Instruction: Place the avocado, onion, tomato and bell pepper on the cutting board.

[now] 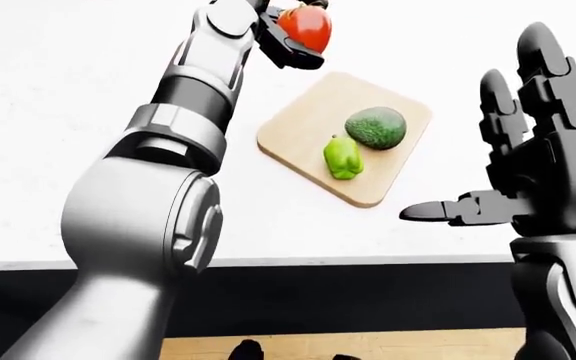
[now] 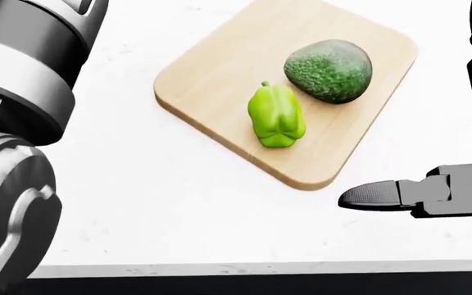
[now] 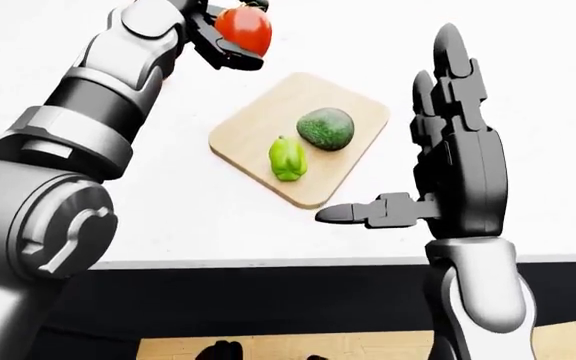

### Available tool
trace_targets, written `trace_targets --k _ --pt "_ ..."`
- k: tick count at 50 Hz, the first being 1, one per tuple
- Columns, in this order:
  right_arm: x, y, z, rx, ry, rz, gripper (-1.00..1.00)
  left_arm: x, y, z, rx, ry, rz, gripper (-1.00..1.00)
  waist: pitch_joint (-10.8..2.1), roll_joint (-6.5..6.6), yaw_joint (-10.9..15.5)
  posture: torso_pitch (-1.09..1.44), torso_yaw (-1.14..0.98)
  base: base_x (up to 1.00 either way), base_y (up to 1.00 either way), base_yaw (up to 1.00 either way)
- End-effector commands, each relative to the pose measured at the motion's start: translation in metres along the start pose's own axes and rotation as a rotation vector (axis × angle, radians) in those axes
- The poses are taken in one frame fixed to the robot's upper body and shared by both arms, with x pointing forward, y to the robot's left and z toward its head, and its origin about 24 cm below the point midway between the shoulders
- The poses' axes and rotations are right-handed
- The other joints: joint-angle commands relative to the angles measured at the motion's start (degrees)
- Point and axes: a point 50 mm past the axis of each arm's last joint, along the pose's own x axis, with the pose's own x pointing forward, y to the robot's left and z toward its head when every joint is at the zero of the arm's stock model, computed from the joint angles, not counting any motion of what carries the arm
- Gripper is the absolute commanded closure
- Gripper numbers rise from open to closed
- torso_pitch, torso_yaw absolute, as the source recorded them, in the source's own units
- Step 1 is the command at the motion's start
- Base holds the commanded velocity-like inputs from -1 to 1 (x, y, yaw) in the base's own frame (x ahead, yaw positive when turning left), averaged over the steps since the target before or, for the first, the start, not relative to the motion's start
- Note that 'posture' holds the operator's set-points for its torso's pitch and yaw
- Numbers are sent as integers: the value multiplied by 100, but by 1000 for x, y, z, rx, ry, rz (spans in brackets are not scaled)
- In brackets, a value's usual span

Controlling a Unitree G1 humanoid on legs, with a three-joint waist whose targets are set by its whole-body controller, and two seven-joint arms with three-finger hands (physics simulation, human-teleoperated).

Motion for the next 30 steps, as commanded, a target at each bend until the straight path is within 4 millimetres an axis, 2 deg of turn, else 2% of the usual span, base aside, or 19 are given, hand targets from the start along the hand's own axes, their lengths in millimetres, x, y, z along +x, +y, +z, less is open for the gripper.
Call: trace_targets --k 1,30 --pt "-1 -1 11 -14 -72 -9 -100 -3 11 32 3 -120 42 86 -215 -18 0 35 0 0 0 0" --pt "-4 -3 10 -16 -67 -17 -100 -2 7 30 55 -117 32 100 -216 -17 -13 35 0 0 0 0"
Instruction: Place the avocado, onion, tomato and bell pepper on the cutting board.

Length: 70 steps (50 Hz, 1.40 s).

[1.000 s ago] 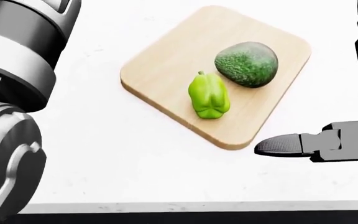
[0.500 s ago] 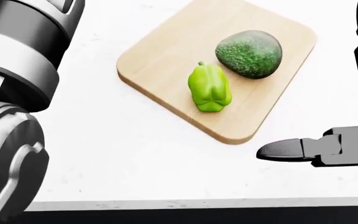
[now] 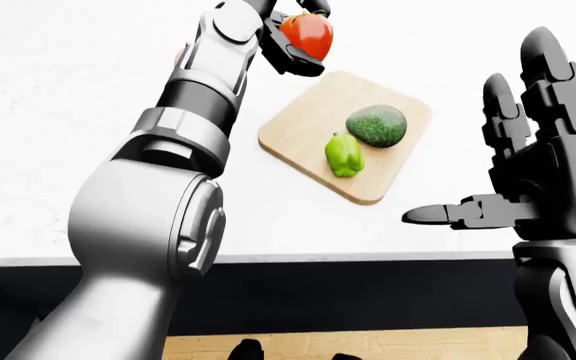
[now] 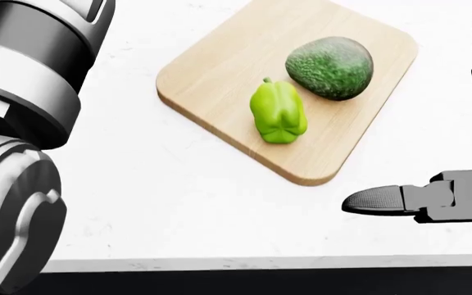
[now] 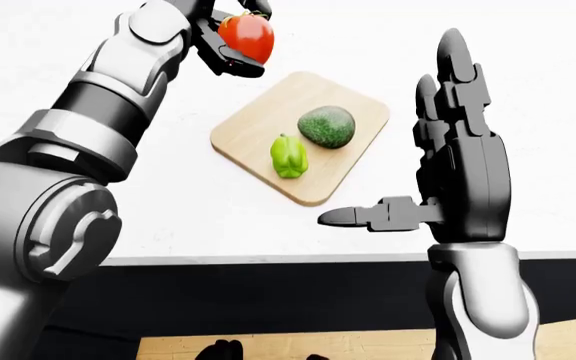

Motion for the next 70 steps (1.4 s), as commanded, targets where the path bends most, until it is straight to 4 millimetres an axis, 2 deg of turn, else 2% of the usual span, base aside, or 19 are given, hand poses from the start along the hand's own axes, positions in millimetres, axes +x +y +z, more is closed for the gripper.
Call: trace_targets --k 1,38,70 --pt "-1 -1 12 -15 -72 -7 -100 -3 13 32 15 -116 46 100 -211 -20 1 35 0 0 0 0" --pt "-4 -2 10 -13 -67 -11 -100 -3 14 32 45 -115 49 100 -203 -32 -2 35 -2 0 0 0" --pt "-1 -1 10 -14 -68 -9 -100 -3 14 29 46 -111 52 100 -190 -78 -634 35 -18 0 0 0"
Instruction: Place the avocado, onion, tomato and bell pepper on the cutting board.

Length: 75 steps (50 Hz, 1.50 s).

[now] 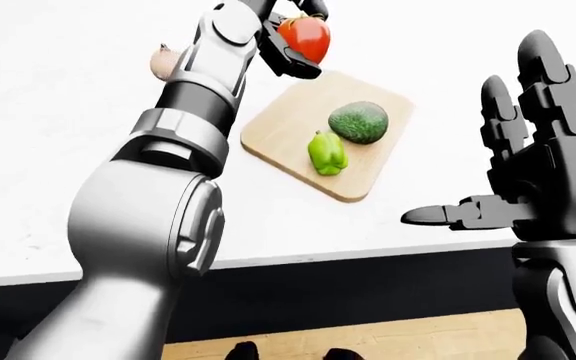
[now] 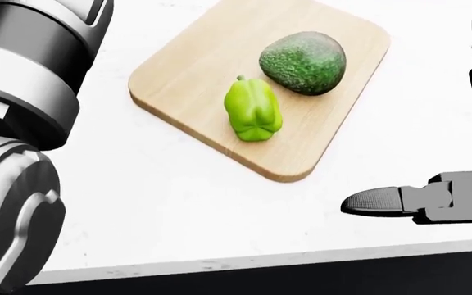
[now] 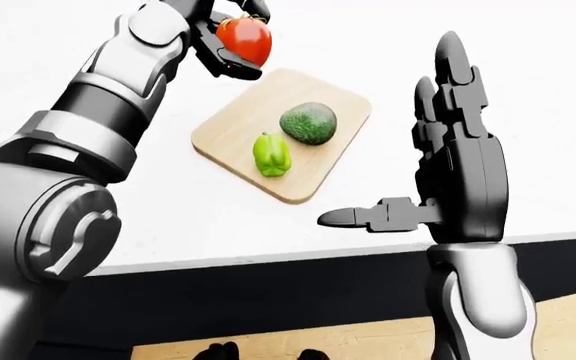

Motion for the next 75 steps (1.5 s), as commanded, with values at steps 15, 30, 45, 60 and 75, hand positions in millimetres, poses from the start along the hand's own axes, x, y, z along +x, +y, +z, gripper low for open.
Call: trace_targets --k 15,30,45,60,75 --pt "-3 -2 11 -15 -70 -12 -100 -3 14 28 14 -106 53 100 -204 -77 -401 35 -25 0 0 0" --pt "-3 -3 11 -15 -71 -12 -100 -3 18 9 -18 -33 102 100 -222 -141 -814 35 -29 0 0 0" --pt "-1 -1 11 -18 -71 -7 -100 -6 34 -6 11 26 218 100 -217 -156 -967 35 -29 0 0 0" --pt "-4 -3 11 -17 -69 -10 -100 -6 29 -22 24 65 212 100 -237 -158 -1000 35 -29 0 0 0" --pt "-4 -3 11 -22 -68 -13 -100 -7 26 -39 59 107 226 100 -251 -154 -1019 35 -29 0 0 0"
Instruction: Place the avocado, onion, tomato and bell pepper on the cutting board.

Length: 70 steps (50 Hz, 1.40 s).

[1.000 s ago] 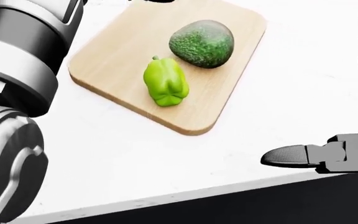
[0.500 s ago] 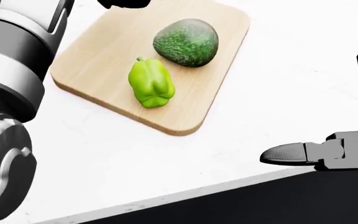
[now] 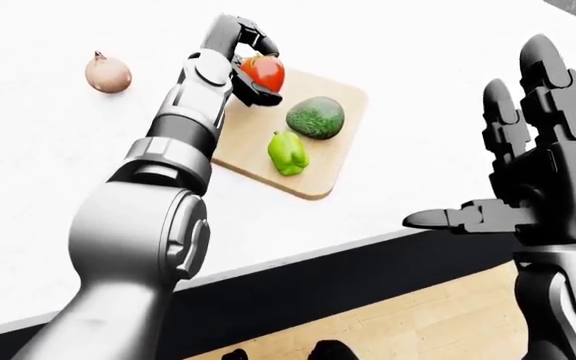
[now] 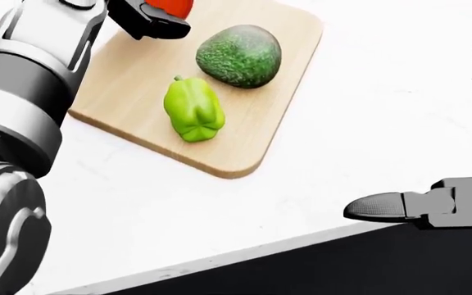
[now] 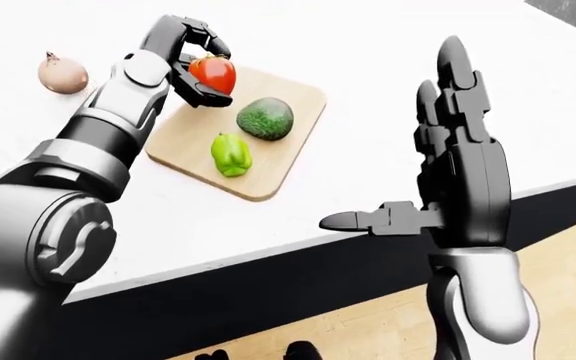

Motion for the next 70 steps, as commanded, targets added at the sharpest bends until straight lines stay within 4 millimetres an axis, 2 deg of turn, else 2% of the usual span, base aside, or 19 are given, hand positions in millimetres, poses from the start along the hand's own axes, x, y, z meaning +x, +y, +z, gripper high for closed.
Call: trace_targets --k 1,8,11,13,17,21,35,54,60,62,65,66,67,69,70 --pt "-1 -2 12 -14 -74 -11 -100 -2 16 29 -2 -107 58 100 -212 -3 2 35 -29 0 0 0" --pt "0 -1 11 -16 -72 -8 -100 -1 13 24 3 -97 51 97 -217 -3 -2 35 -29 0 0 0" --pt "1 0 10 -16 -73 -6 -100 -1 13 22 4 -96 49 80 -218 -3 -3 35 -29 0 0 0" --pt "1 1 9 -16 -73 -5 -100 -1 12 22 5 -94 49 78 -220 -1 -5 35 -29 0 0 0" --pt "1 1 8 -18 -74 -7 -100 -1 11 21 5 -91 46 55 -221 3 -3 35 -29 0 0 0" --pt "0 0 8 -18 -74 -8 -100 -1 11 21 8 -91 46 44 -224 5 4 35 -29 0 0 0" --pt "-3 -2 8 -19 -71 -11 -100 -1 8 22 3 -95 27 33 -234 -1 18 35 -29 0 0 0" --pt "-2 -2 7 -20 -67 -16 -100 -1 3 23 -6 -110 -2 5 -242 -11 57 35 -29 0 0 0" --pt "-1 -2 7 -18 -66 -12 -100 -1 3 23 -2 -110 -3 -23 -241 -14 63 35 -29 0 0 0" --pt "-1 -2 7 -19 -67 -10 -100 -1 4 23 -5 -111 -3 -25 -242 -15 63 35 -29 0 0 0" --pt "-1 -1 7 -18 -67 -11 -100 -1 4 23 -5 -112 -4 -47 -239 -15 62 35 -29 0 0 0" --pt "-1 -1 7 -20 -67 -10 -100 -1 4 23 -3 -112 -4 -49 -238 -13 62 35 -29 0 0 0" --pt "-1 -1 7 -20 -66 -11 -100 -1 4 23 -2 -112 -5 -68 -237 -13 61 35 -29 0 0 0" --pt "-1 -1 7 -20 -67 -11 -100 -1 4 24 -4 -113 -4 -76 -236 -11 61 35 -29 0 0 0" --pt "-1 -2 7 -20 -67 -12 -100 -1 4 23 -3 -112 -4 -94 -236 -11 61 35 -29 0 0 0"
